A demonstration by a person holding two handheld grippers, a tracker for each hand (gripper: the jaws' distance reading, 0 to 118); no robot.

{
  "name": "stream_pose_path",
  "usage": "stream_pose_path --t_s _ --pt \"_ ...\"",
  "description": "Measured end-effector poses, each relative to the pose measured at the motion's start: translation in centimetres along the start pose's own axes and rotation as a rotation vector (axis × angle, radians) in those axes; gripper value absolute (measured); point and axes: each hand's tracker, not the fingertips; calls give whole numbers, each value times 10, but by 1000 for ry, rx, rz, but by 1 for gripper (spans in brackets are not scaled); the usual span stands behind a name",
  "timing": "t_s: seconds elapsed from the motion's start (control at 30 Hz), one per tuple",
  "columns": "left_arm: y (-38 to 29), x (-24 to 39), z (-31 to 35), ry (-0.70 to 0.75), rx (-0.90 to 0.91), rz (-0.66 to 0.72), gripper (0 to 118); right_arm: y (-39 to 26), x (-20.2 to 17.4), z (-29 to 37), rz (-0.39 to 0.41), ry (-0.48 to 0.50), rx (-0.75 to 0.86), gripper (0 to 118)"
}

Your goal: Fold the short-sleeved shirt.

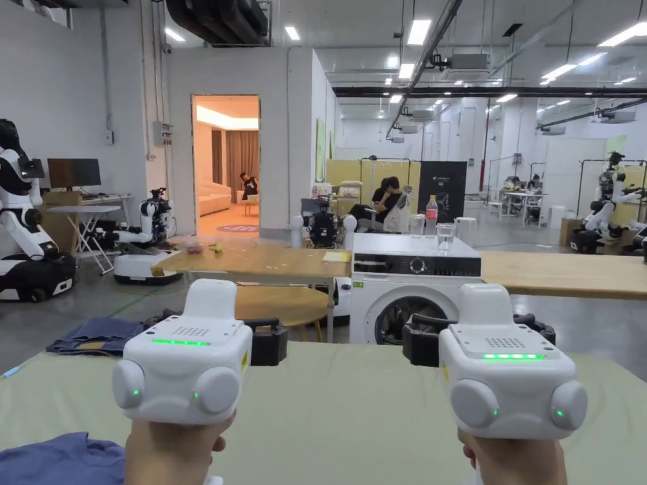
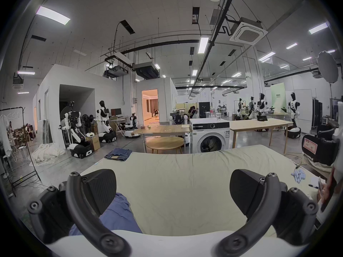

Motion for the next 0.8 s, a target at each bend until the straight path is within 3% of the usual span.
stream_pose_path --t_s 0.8 --pt "-1 2 2 0 8 -2 118 -2 1 2 -1 -7 0 118"
